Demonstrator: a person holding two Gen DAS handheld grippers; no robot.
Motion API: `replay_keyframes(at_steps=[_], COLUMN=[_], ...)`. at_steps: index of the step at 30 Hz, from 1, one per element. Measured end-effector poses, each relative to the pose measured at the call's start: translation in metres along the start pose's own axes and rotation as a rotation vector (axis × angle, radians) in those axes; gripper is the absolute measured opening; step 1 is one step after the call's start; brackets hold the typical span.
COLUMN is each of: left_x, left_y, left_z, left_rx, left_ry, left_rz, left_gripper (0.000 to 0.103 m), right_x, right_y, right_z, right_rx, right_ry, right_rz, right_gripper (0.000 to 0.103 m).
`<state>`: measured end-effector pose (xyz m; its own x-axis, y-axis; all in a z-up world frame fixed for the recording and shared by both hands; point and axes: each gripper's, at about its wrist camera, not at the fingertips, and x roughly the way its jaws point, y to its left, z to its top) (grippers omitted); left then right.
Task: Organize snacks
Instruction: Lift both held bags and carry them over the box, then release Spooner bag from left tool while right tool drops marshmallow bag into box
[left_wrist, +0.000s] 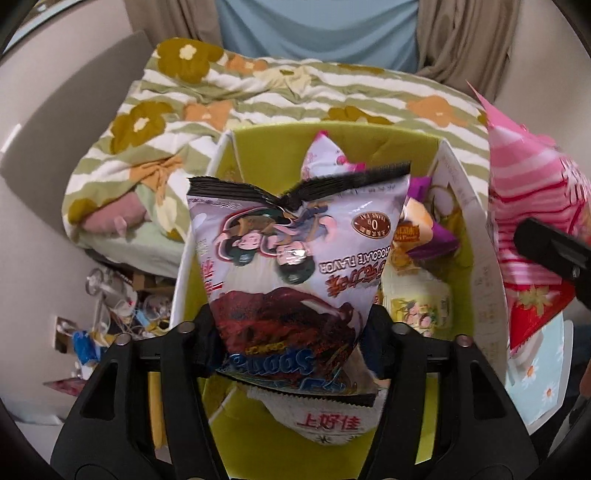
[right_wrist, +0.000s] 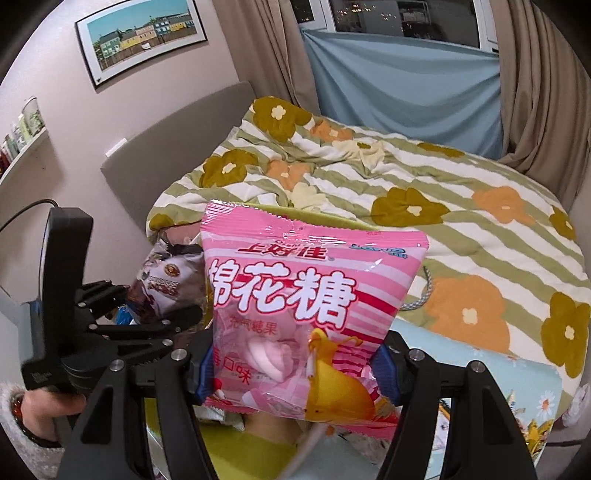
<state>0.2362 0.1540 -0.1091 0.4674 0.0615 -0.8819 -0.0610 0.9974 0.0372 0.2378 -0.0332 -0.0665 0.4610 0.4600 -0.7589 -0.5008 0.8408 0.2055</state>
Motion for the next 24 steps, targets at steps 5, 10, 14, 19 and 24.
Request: replay_keyframes(at_steps=[5, 10, 14, 19, 24], left_x=[-0.005, -0.019, -0.030, -0.035, -0.034], left_y=[0.003, 0.004, 0.006, 0.014, 0.026], left_z=[-0.006, -0.018, -0.031, -0.044, -0.050], left_rx=[0.026, 0.042, 0.045, 0.031, 0.004], left_ry=[-0.046, -0.074, -0.085, -0.086, -0.076], left_rz=[-0.004, -0.023, -0.038, -0.038, -0.031], left_gripper=[0.103, 0.103, 0.103, 0.103, 0.103], right_x=[0.011, 0.014, 0.019, 0.030, 0.049], right_y=[-0.001, 0.000, 0.010, 0.026, 0.036], right_z=[0.006, 0.006, 0.010, 0.015, 0.016], right_rx=[0.040, 0.086, 0.080, 0.064, 0.071], right_ry=[0.024, 0.035, 0.039, 0.055, 0.099], right_rz=[-0.027, -0.033, -0.042, -0.035, -0.026], right_gripper=[0.063, 0.063, 0.064, 0.064, 0.064])
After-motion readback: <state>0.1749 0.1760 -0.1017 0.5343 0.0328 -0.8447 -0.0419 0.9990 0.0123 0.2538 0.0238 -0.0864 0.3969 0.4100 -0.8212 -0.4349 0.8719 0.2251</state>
